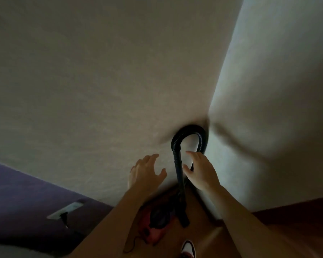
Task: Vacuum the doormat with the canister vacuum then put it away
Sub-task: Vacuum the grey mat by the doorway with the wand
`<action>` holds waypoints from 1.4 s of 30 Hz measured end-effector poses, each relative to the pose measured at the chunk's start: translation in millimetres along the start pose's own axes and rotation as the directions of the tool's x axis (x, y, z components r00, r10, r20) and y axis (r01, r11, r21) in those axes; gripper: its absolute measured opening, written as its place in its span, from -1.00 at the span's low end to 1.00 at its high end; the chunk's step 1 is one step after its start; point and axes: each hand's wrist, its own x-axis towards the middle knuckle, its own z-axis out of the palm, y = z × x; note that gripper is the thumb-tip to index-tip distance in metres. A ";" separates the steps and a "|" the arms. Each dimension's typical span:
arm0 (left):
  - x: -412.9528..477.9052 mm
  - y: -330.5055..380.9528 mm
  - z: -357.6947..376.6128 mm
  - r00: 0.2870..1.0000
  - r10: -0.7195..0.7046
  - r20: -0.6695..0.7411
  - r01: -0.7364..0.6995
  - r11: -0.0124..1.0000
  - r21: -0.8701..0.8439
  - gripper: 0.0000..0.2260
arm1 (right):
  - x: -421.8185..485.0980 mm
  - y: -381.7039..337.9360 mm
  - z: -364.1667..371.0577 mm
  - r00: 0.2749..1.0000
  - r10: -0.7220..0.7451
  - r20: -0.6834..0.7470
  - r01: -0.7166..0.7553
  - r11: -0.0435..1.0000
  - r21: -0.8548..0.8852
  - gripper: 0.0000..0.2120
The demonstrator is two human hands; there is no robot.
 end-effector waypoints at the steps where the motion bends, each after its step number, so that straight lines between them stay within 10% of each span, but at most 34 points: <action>1: 3.4 -0.4 2.9 1.000 -0.012 0.000 0.012 1.000 -0.004 -0.46 | 10.3 4.9 5.1 1.000 0.013 0.018 -0.013 0.999 0.032 -0.56; 17: 22.1 -24.0 17.5 1.000 0.018 0.023 -0.017 0.998 -0.065 -0.44 | 92.4 32.7 96.3 0.986 0.162 -0.041 -0.138 0.929 0.344 -0.65; 31: 23.8 9.5 42.7 0.979 0.048 0.200 0.079 0.812 -0.578 -0.48 | 5.7 30.3 86.7 0.996 -0.076 0.044 0.034 0.795 0.605 -0.75; 42: -25.7 20.9 49.9 0.946 0.262 0.191 -0.086 0.772 -0.630 -0.74 | -82.3 20.1 121.7 0.963 0.271 -0.012 -0.217 0.797 0.564 -0.66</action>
